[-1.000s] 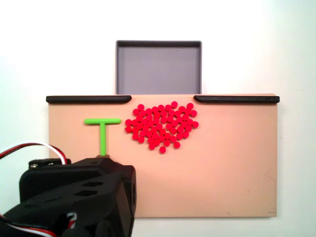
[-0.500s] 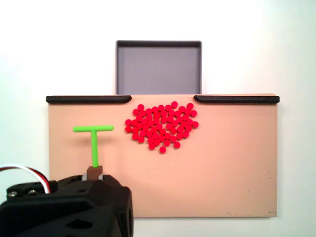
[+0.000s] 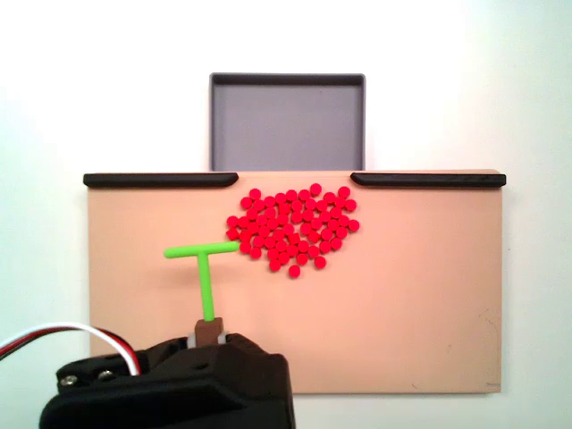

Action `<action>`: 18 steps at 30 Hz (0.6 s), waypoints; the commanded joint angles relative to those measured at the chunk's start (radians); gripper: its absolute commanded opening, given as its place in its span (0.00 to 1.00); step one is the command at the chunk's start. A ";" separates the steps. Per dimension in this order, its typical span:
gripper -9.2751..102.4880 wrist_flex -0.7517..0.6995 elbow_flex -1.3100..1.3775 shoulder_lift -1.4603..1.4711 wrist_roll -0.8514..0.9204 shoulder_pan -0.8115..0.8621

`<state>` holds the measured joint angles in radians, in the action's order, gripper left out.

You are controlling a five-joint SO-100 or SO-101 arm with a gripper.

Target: Grasp a green tool by the dark brown handle.

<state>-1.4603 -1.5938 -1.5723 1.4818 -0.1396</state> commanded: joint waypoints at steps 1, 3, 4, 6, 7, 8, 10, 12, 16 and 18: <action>0.08 -0.005 0.015 -0.028 0.000 0.020; 0.08 -0.005 0.015 -0.023 0.005 0.038; 0.08 -0.003 0.015 -0.021 0.011 0.049; 0.08 -0.003 0.015 -0.023 0.046 0.075; 0.08 -0.003 0.015 -0.025 0.052 0.089; 0.08 -0.003 0.015 -0.028 0.063 0.103; 0.08 -0.003 0.015 -0.032 0.087 0.132; 0.08 0.002 0.015 -0.040 0.120 0.152; 0.08 -0.003 0.015 -0.043 0.184 0.181; 0.08 -0.003 0.015 -0.043 0.193 0.195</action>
<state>-1.4603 -1.5938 -1.5723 1.6582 0.0368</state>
